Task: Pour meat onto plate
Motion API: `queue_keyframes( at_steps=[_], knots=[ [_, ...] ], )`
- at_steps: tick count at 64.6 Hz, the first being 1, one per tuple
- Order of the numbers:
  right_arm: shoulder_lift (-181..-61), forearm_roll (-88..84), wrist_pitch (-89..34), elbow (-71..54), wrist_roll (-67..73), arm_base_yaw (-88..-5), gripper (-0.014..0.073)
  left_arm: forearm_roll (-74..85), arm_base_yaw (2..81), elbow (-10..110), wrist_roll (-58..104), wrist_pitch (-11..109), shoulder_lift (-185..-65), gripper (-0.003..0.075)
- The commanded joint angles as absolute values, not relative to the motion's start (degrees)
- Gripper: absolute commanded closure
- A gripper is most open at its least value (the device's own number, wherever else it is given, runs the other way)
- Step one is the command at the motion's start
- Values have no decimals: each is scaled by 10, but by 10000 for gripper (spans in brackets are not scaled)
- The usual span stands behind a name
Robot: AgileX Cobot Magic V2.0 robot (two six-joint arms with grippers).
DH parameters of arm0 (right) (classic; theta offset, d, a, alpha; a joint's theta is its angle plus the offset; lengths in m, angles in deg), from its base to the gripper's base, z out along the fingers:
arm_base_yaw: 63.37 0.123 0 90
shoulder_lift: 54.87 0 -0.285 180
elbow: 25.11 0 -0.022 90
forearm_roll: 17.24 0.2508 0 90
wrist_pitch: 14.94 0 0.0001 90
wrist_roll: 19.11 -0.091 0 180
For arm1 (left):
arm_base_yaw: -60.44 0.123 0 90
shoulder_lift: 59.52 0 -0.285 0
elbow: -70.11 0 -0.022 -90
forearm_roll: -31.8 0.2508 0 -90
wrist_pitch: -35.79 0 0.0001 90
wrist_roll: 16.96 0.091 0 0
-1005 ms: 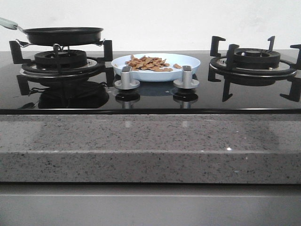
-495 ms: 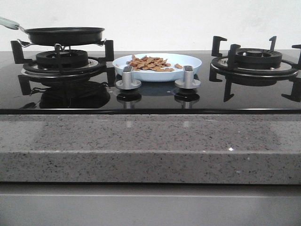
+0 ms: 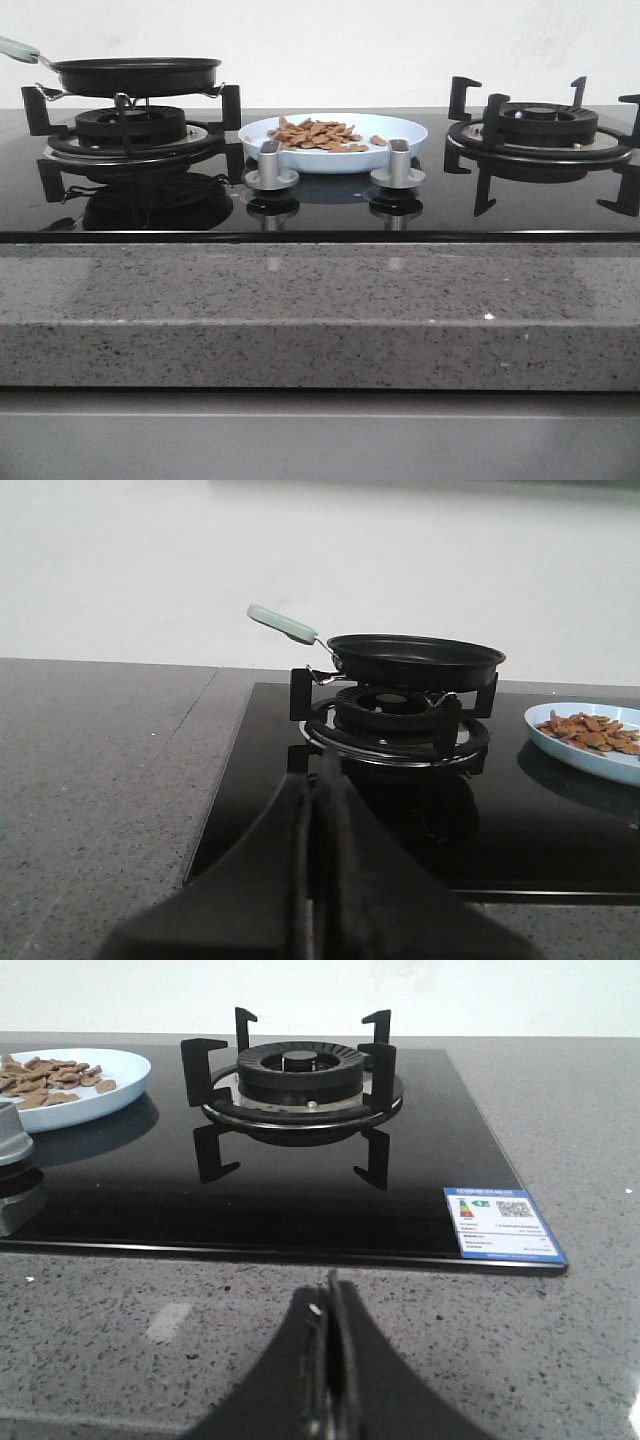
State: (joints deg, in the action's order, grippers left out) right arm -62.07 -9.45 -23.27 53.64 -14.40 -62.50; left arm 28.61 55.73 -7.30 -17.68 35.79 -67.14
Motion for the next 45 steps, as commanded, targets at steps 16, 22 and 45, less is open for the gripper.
queue_keyframes(
  at_steps=[16, 22, 45],
  knots=[
    [-611, -162, -146, 533, -210, -629, 663, 286, 555, -77, -176, 313, -662, 741],
    [-611, -204, -120, 533, -258, -629, 663, 286, 555, -77, -176, 313, -662, 741],
    [-611, -205, -100, 533, -260, -632, 663, 286, 555, -77, -176, 313, -662, 741]
  ],
)
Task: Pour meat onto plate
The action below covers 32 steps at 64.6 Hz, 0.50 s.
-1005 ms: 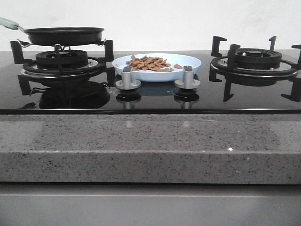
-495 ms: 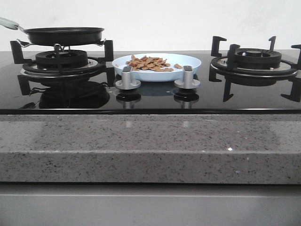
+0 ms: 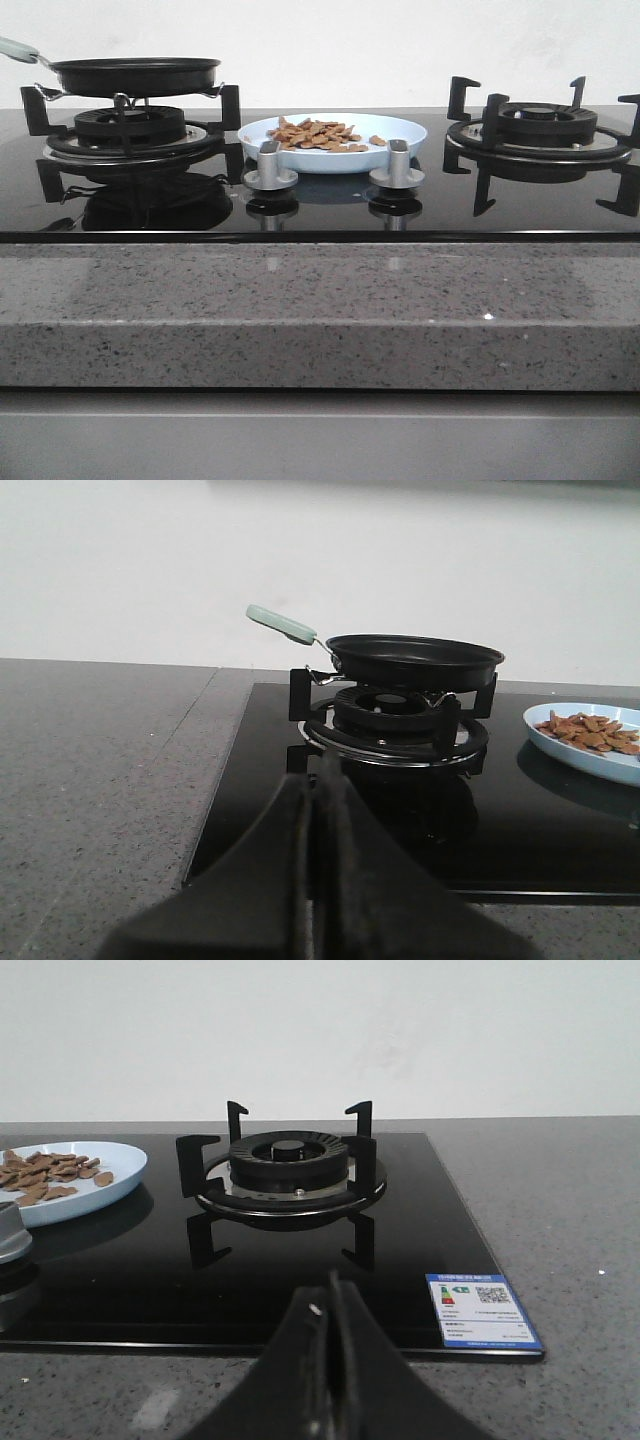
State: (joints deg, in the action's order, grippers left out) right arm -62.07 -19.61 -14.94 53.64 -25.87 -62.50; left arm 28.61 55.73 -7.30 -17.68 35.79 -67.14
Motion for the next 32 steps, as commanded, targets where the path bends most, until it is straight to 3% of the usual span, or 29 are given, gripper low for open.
queue_keyframes(
  at_steps=[1, 32],
  knots=[
    [-611, -205, -100, 533, -260, -633, 663, 286, 555, -77, -176, 313, -662, 741],
    [-611, -203, -92, 533, -260, -657, 663, 286, 555, -77, -176, 313, -662, 741]
  ],
)
